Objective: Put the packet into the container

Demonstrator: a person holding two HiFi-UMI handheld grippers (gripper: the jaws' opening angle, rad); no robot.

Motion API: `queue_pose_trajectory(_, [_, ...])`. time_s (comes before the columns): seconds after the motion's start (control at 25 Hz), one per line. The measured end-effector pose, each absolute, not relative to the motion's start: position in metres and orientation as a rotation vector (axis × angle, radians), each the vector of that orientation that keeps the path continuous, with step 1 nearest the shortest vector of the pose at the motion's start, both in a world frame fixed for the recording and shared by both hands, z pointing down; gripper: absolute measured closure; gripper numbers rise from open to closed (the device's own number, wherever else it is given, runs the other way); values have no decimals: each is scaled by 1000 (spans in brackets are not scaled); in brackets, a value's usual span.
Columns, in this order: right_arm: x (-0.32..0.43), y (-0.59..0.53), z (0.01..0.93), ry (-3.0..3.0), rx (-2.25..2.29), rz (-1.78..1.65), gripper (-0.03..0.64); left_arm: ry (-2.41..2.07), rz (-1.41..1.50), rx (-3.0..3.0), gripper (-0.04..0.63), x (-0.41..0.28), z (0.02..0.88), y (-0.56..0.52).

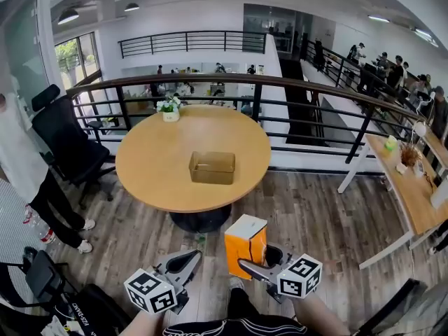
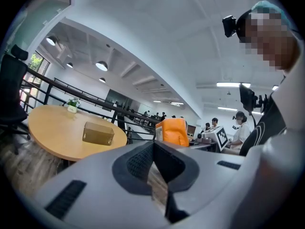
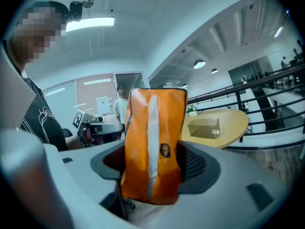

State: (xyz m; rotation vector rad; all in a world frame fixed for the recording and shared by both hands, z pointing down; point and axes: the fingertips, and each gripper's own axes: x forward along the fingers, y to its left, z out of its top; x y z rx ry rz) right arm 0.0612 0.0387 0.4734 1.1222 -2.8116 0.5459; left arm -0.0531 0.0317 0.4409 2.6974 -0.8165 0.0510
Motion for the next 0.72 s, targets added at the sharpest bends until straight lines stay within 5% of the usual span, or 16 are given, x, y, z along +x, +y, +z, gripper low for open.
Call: queue_pose_trajectory(0.72, [97, -146, 480, -2785, 880, 606, 305, -958, 94, 2556, 589, -5, 453, -148])
